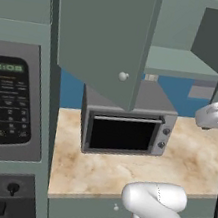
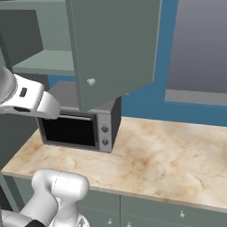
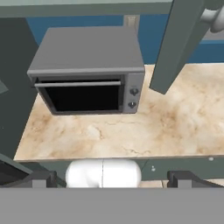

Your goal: Close all open cabinet doors.

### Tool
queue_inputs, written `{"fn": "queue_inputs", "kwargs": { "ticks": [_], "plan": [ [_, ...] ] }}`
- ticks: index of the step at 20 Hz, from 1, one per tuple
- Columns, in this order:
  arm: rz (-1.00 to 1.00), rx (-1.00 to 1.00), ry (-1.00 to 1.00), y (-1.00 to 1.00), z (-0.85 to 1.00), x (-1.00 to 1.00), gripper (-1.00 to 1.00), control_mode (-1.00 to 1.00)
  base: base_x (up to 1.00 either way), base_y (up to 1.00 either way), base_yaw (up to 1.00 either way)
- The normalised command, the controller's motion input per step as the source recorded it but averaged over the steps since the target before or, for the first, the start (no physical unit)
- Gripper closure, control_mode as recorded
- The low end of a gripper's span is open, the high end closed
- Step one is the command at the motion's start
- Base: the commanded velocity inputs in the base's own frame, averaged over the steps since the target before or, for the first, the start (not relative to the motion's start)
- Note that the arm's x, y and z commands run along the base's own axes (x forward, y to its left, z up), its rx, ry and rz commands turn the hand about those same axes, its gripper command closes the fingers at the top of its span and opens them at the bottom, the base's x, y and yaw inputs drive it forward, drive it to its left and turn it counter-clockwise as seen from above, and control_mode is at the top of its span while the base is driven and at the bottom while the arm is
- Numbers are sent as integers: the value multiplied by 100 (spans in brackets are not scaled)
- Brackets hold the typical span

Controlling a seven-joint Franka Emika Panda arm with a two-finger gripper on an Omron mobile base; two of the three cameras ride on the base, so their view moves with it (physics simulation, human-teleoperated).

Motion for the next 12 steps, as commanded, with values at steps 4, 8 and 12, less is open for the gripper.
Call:
{"fn": "queue_inputs", "kwargs": {
  "ticks": [4,8,12],
  "plan": [
    [6,0,-24,11,0,0,-100,-100,0,0,0],
    [6,1,-57,0,7,-2,-100,-100,0,0,0],
    [12,5,-65,-1,17,0,-100,-100,0,0,0]
  ]
}}
